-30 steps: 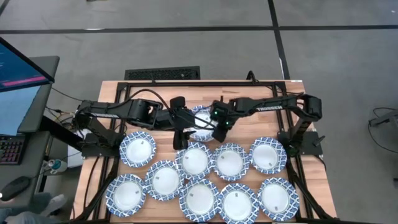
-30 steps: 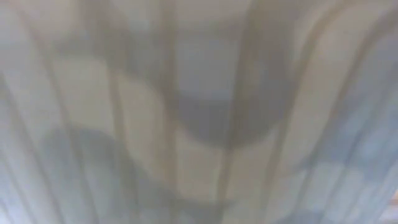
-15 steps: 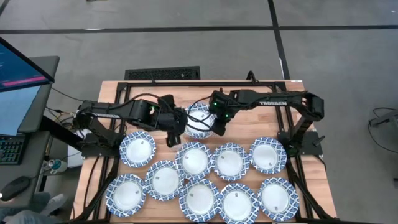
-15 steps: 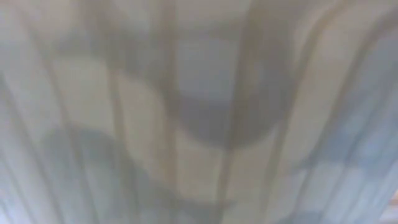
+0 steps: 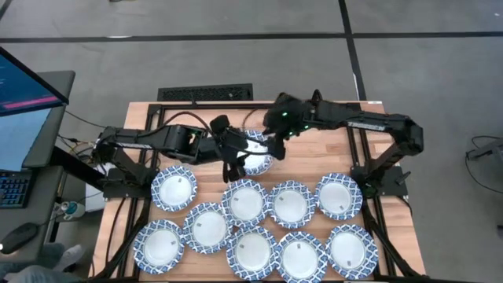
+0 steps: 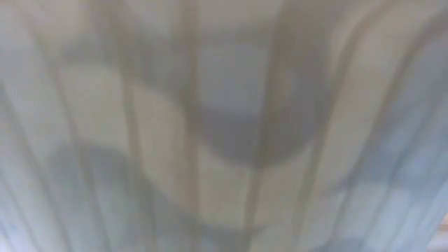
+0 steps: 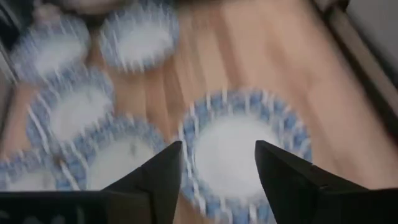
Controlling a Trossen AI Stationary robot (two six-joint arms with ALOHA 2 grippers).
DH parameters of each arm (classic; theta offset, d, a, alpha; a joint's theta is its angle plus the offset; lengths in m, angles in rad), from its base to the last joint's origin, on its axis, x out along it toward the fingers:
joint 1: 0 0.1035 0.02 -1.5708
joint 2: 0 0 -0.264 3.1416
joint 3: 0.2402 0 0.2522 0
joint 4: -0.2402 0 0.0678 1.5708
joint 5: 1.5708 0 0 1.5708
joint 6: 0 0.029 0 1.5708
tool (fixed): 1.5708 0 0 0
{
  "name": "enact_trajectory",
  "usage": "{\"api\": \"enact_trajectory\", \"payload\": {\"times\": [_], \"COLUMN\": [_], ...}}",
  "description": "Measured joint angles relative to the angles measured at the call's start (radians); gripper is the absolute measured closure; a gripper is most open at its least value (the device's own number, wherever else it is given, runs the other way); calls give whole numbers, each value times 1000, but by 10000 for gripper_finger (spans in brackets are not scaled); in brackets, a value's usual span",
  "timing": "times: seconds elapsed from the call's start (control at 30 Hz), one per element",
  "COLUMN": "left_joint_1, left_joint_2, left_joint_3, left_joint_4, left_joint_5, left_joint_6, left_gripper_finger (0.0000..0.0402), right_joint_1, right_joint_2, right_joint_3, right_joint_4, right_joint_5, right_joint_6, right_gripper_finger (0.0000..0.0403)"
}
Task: Nest bowls inside each other
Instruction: Stack the white bowl on the stacked white bowls
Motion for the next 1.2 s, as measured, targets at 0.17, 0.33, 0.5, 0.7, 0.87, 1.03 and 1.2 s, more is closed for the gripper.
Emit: {"api": "enact_trajectory", "payload": {"times": [0.17, 0.33, 0.5, 0.7, 0.87, 1.03, 1.2], "left_joint_1": [5, 16, 30, 54, 58, 60, 189], "left_joint_2": [-120, -406, -730, -841, -707, -576, -571], "left_joint_3": [-232, -599, -752, -699, -595, -566, -692], "left_joint_4": [267, 461, 147, -325, -503, -551, -545], "left_joint_5": [112, 154, 131, 243, 323, 286, 232], "left_joint_6": [41, -81, -251, -419, -281, -83, 25], "left_gripper_finger": [219, 287, 317, 284, 238, 202, 184], "right_joint_1": [-60, -120, -160, -184, -184, -183, -142], "right_joint_2": [-110, -241, -325, -335, -278, -204, -142], "right_joint_3": [3, 2, 2, 2, 1, 0, -1], "right_joint_4": [39, -57, -162, -221, -217, -195, -191], "right_joint_5": [6, 44, 69, 101, 101, 85, 49], "right_joint_6": [51, 71, 84, 105, 106, 105, 177], "right_gripper_finger": [181, 186, 184, 184, 184, 182, 182]}}
